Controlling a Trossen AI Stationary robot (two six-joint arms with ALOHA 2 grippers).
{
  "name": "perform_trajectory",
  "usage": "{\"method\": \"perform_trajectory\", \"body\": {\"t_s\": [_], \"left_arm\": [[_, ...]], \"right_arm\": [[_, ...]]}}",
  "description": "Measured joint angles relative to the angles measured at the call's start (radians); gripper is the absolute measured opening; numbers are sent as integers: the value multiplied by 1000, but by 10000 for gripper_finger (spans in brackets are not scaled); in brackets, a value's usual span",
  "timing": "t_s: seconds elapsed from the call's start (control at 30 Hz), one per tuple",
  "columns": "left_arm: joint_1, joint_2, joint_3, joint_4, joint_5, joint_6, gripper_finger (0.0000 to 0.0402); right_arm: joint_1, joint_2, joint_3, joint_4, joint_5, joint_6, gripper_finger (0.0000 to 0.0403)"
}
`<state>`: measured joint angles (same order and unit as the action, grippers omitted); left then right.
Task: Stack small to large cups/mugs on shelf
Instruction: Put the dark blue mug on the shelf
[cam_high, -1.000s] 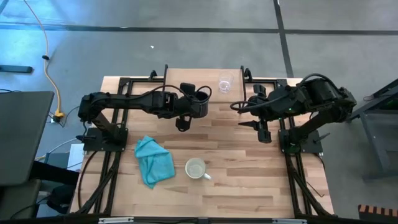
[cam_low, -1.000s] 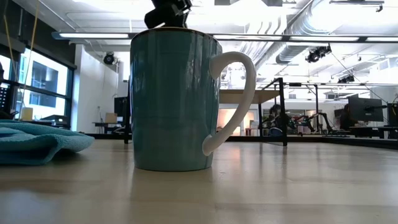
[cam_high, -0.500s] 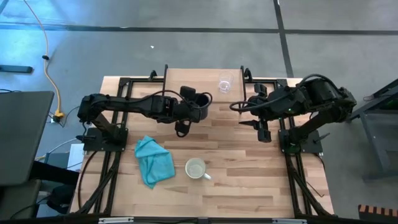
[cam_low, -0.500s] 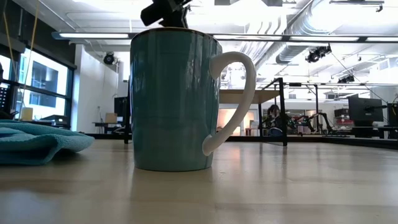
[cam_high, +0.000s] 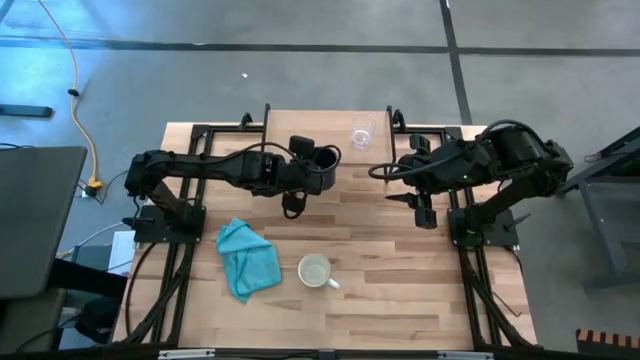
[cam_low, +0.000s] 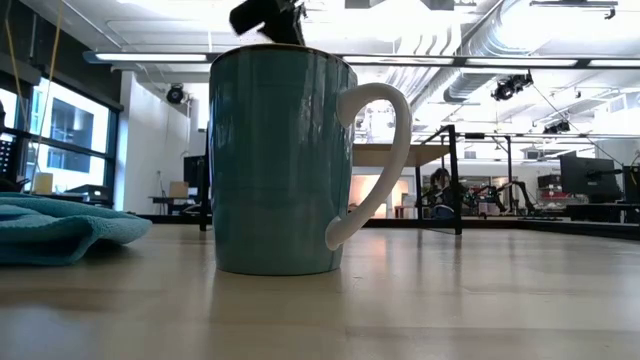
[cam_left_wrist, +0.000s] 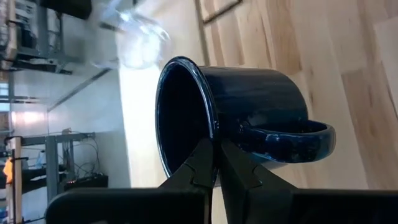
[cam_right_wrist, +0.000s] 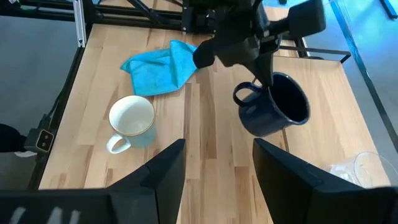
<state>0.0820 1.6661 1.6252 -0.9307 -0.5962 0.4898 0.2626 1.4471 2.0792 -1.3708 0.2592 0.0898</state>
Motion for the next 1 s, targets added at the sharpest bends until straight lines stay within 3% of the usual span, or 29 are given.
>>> {"method": "perform_trajectory", "body": {"t_s": [0.2, 0.3, 1.0], "left_arm": [[-6, 0, 89, 9, -3, 6, 0], [-3, 0, 115, 10, -55, 49, 0], [93, 115, 115, 65, -238, 105, 0]], "right_arm": [[0, 0, 0, -2, 0, -7, 179], [0, 0, 0, -2, 0, -11, 179], [0, 0, 0, -16, 0, 34, 179]]}}
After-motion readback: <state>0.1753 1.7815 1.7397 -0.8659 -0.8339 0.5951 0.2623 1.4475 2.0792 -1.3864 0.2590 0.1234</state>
